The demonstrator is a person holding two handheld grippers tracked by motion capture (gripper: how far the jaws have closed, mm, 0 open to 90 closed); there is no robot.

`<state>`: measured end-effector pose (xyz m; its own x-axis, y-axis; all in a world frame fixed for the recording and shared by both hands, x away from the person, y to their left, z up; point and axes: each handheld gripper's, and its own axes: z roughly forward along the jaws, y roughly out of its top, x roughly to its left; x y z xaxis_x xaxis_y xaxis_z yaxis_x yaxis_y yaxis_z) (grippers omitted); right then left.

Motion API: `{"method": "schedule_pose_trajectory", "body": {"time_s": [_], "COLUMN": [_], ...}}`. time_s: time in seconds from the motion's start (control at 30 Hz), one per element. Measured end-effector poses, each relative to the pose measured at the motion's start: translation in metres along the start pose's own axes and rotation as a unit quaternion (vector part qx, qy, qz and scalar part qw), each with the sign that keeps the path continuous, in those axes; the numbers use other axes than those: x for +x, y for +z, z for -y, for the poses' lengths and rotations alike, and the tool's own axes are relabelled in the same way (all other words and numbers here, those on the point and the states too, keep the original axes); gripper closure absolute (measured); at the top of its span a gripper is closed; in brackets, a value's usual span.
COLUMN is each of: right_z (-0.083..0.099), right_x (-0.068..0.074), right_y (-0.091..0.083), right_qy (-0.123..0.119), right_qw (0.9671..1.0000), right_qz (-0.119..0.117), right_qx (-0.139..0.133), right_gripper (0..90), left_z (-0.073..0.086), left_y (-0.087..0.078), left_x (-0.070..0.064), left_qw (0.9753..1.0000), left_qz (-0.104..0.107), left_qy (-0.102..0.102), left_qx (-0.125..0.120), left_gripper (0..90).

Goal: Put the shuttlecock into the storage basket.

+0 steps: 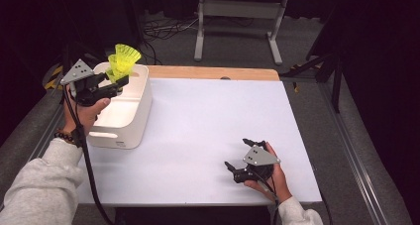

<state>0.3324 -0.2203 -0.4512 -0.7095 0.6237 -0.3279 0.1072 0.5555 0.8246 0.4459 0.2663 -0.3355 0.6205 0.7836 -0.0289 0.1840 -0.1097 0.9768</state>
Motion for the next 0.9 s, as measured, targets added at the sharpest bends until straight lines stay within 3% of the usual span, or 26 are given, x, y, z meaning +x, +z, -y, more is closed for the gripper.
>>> {"method": "schedule_pose_trajectory", "body": {"time_s": [0.17, 0.4, 0.63, 0.9], "right_z": [0.0, 0.001, 0.001, 0.002], "right_x": [-0.001, -0.001, -0.002, -0.003], "right_y": [0.0, 0.0, 0.001, 0.003], "right_qy": [0.001, 0.001, 0.004, 0.003], "right_qw": [1.0, 1.0, 1.0, 1.0], "right_qz": [-0.001, -0.002, -0.004, -0.006], "right_qx": [0.0, 0.0, 0.002, 0.005], "right_gripper": [6.8, 6.8, 6.8, 6.8], "left_z": [-0.002, 0.0, 0.002, 0.005], "left_y": [0.007, 0.022, 0.035, 0.046], "left_x": [0.01, 0.021, 0.027, 0.033], "left_qw": [0.9997, 0.9982, 0.9954, 0.9922], "left_qz": [0.003, -0.019, -0.043, -0.054], "left_qy": [-0.008, -0.018, -0.024, -0.029], "left_qx": [0.024, 0.054, 0.083, 0.109], "left_gripper": [54.1, 54.1, 53.4, 53.0]}}
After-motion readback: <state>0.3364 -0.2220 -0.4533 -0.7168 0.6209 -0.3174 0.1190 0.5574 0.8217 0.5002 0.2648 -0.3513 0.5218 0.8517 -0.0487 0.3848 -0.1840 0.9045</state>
